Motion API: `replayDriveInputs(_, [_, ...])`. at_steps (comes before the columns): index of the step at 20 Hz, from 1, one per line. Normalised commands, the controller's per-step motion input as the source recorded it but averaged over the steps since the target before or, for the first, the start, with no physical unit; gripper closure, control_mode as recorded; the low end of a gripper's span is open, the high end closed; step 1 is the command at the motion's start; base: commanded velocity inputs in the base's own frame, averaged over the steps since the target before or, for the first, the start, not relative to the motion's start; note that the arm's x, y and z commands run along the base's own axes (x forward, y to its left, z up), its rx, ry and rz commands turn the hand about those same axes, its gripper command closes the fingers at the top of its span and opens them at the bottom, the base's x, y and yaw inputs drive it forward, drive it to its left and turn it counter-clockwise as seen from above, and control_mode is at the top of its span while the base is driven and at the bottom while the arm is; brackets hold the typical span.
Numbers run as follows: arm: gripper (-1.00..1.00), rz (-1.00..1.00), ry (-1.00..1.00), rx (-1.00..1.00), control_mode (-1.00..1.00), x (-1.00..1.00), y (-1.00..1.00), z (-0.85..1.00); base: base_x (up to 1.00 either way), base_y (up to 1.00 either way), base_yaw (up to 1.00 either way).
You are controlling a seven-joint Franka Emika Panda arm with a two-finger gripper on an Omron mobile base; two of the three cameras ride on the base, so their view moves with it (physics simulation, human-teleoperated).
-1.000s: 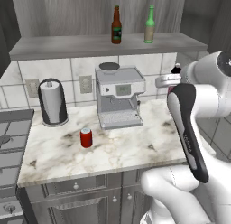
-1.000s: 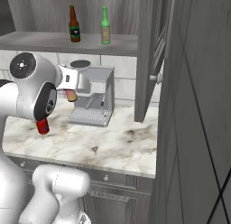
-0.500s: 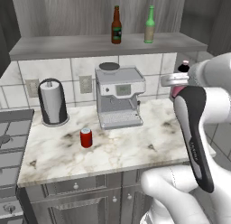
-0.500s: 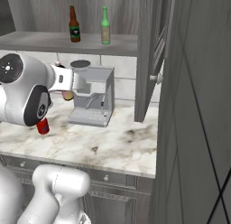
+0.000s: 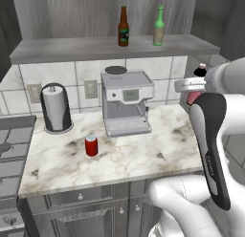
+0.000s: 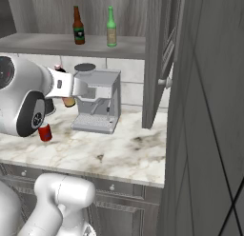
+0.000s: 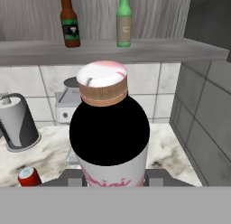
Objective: Sort all alcoholic drinks to one cabinet, and non-alcoholic drinks to the other.
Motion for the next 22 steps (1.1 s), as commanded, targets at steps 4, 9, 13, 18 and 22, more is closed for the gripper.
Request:
replayDriveInputs(4, [1.0,-0.01,0.0,0.0,-1.0,-0.22,-0.06,0.01,0.0,0.0,0.0])
replayDriveInputs(9, [1.0,-0.01,0.0,0.0,-1.0,-0.22,-0.05,0.0,0.0,0.0,0.0])
replayDriveInputs(13, [1.0,-0.01,0.0,0.0,-1.0,-0.23,-0.02,0.0,0.0,0.0,0.0])
replayDriveInputs(18, [1.0,0.0,0.0,0.0,1.0,-0.09,0.0,0.0,-0.02,0.0,0.0])
replayDriveInputs(22, [1.0,0.0,0.0,0.0,1.0,0.0,0.0,0.0,-0.08,0.0,0.0])
